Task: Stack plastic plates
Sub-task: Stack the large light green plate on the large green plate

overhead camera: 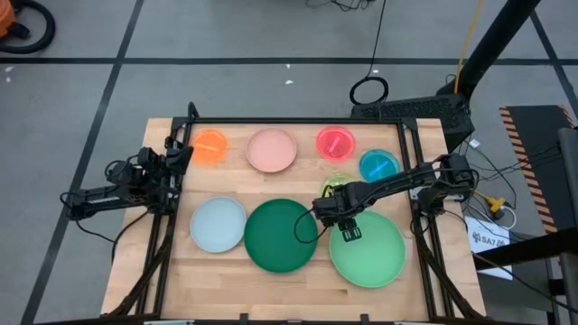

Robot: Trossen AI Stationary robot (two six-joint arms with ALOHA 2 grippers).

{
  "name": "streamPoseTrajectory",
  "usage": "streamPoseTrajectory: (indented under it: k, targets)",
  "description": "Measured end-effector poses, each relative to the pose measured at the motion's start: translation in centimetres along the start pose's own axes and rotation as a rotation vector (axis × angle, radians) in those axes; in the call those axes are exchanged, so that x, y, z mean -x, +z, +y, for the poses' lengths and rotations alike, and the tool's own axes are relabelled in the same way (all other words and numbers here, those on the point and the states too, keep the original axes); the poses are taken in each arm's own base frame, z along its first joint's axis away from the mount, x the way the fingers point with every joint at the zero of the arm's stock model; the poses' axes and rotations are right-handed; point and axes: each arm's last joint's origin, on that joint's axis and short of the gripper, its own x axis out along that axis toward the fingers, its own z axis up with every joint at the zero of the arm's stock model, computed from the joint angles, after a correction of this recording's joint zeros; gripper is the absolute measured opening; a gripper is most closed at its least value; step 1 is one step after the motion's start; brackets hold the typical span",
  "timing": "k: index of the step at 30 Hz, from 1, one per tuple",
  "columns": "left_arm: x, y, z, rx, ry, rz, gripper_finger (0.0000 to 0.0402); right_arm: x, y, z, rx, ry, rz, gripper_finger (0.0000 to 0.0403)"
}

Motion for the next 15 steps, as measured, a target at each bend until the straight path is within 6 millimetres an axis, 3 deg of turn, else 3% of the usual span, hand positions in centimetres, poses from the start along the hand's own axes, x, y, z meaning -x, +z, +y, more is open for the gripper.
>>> streamPoseTrajectory:
  k: [15]
  targets:
    - [0.0, 0.0, 0.0, -0.001, 0.0, 0.0, 0.0005, -0.01, 0.19, 0.05, 0.021, 0.021, -0.021, 0.0098]
